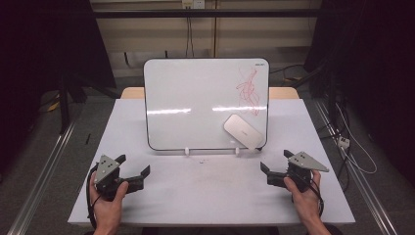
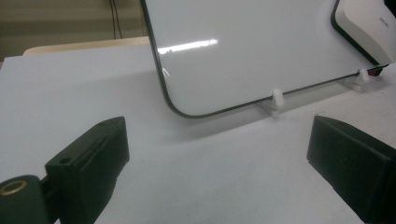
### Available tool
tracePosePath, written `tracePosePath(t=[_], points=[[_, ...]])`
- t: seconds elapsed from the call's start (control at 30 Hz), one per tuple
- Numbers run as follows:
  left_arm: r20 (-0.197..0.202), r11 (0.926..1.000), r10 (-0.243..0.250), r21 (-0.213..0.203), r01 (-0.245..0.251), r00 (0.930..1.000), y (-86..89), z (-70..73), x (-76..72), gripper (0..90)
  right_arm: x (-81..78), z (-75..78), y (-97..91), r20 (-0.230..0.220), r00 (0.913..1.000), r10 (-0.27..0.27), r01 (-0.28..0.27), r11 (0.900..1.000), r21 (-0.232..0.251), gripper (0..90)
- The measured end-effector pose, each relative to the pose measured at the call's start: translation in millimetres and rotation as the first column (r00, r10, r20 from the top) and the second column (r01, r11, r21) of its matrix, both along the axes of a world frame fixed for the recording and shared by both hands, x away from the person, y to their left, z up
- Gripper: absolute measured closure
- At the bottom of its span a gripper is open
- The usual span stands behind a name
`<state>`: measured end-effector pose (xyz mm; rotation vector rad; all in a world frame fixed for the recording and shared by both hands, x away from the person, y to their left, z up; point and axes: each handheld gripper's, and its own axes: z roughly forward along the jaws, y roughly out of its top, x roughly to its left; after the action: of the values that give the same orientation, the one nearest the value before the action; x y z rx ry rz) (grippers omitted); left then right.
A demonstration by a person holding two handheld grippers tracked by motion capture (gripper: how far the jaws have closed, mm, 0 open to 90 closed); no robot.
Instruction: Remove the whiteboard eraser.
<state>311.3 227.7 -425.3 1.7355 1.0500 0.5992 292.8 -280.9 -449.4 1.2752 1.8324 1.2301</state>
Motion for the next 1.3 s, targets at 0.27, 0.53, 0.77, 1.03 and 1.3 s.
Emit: tracePosePath(t=[0.27,0.53,0.77,1.03,1.3], points=[[-0.013,1.0,-0.001,0.009,0.001,0.9999,-1.3,-1.4,1.7,5.5,-0.9,0.9,2.3,-0.004,1.0,0.003,-0.003,0.9996,-0.026,4.8],[-0.015,1.0,-0.002,0.003,0.002,0.9999,-0.8,-1.6,2.8,5.4,-2.3,2.9,8.8,-0.025,0.9991,0.035,-0.036,0.9977,-0.058,4.8],[-0.019,0.9999,0.001,0.014,-0.001,0.9998,-3.8,-2.5,5.1,5.0,6.3,3.1,17.5,-0.032,0.9995,0.006,-0.009,0.9947,-0.102,6.3],[-0.048,0.9999,-0.013,-0.005,0.012,0.9988,-2.9,-4.0,6.4,5.1,22.6,11.9,34.4,-0.072,0.9972,0.022,-0.034,0.9845,-0.172,5.9],[-0.06,0.9999,-0.005,0.013,0.006,0.9982,1.1,-5.7,7.9,5.0,37.6,31.2,47.3,-0.031,0.9977,0.06,-0.066,0.9706,-0.232,3.6]])
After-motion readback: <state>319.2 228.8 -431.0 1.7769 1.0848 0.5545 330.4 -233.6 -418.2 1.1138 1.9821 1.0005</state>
